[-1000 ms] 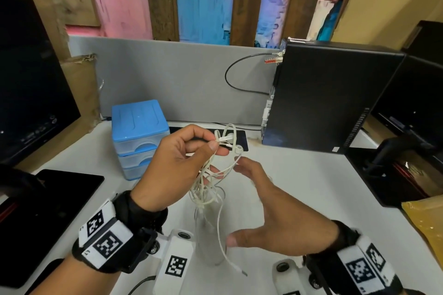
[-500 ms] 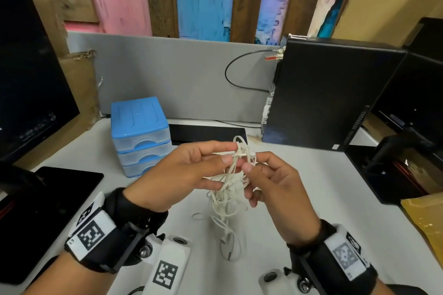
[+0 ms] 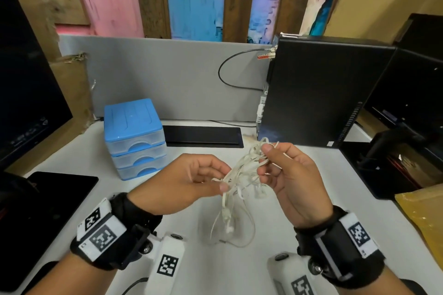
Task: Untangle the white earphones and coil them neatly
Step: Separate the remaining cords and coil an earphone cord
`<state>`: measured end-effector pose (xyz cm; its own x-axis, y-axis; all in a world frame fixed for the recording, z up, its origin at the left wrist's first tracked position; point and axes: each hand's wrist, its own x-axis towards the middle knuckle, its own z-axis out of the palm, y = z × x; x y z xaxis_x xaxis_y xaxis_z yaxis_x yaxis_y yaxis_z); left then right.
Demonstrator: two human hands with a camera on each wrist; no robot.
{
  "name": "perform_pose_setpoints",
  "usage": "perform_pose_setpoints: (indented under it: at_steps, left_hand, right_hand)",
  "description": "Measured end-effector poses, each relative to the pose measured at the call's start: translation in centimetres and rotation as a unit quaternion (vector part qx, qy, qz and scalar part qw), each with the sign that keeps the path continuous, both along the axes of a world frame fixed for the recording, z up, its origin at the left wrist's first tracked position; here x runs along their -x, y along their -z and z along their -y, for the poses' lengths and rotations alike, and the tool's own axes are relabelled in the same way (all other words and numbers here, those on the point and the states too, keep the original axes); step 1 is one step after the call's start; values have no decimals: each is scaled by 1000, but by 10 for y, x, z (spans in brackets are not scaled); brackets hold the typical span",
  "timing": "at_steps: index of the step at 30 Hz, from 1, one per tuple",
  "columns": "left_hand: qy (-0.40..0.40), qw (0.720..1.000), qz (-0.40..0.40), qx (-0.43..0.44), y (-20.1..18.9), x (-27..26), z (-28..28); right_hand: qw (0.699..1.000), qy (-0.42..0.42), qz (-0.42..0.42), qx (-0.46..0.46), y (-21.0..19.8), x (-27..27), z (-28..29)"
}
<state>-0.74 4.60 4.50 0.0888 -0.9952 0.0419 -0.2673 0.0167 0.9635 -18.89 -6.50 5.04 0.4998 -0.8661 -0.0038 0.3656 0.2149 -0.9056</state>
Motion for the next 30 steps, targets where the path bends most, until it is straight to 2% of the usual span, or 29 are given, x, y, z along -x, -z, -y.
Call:
perform_pose_setpoints:
  at_steps: [2, 7, 11, 14, 20, 22, 24, 27, 30]
  left_hand:
    - [-1, 1000, -16, -6, 0, 0, 1]
    - [-9, 1000, 1, -8, 2, 7, 2]
    - [-27, 985, 171, -10, 13, 17, -1]
    - [-64, 973, 222, -2, 21, 28, 3]
    - [-120, 980, 153, 43, 40, 36, 13]
    - [-121, 986, 99, 60, 39, 32, 15]
    - [-108, 992, 15, 60, 36, 27, 15]
    - [-107, 991, -65, 39, 31, 25, 15]
    - [-114, 984, -133, 18, 25, 28, 13]
  right_hand:
    - [1000, 23, -8, 9, -1, 0, 1]
    - [998, 61, -22, 23, -2, -1, -2]
    - [998, 56, -12, 4, -2, -1, -3]
    - [999, 32, -3, -10, -2, -1, -4]
    - [999, -34, -2, -6, 0, -2, -7]
    - [999, -41, -9, 21, -2, -1, -6]
    - [995, -42, -45, 82, -4, 2, -3]
    - [969, -22, -125, 213, -3, 7, 2]
    - [939, -69, -178, 287, 2, 11, 6]
